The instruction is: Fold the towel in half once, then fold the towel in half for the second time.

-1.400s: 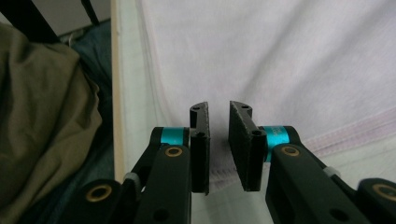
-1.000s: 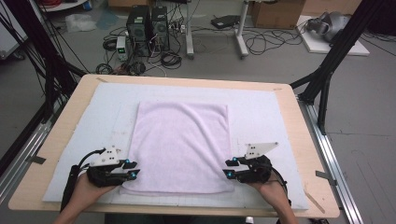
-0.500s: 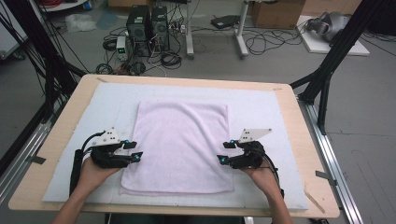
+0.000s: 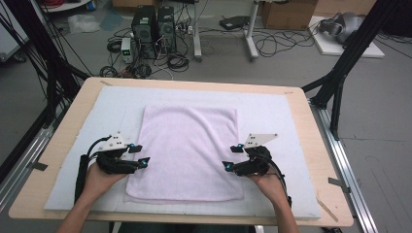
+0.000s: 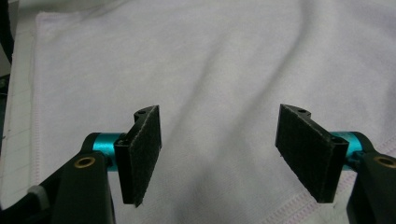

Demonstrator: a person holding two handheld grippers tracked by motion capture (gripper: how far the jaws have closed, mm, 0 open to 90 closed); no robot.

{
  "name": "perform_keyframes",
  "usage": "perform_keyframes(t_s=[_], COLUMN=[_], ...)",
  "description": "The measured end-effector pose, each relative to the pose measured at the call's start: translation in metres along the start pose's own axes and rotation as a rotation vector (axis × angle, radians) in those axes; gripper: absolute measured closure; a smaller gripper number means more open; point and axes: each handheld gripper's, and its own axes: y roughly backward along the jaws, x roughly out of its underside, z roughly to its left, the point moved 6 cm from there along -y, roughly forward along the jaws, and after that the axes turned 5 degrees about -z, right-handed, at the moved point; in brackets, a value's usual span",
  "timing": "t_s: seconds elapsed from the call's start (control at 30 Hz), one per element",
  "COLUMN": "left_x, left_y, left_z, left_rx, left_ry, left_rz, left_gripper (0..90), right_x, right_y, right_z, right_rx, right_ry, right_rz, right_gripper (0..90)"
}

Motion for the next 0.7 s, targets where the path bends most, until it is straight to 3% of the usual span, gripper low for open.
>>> perform_keyframes(t_s=[0.7], left_x=[0.0055], left_y=[-0.0057], left_z=[0.0034], left_rx=[0.006], left_ry=[-0.018], left_rz=[0.025], left_gripper=[41.4], right_x=[0.0081], right_y=[0.0027], right_z=[0.004], right_rx=[0.03], right_ry=[0.019], right_rz=[0.016], right_gripper=[30.8])
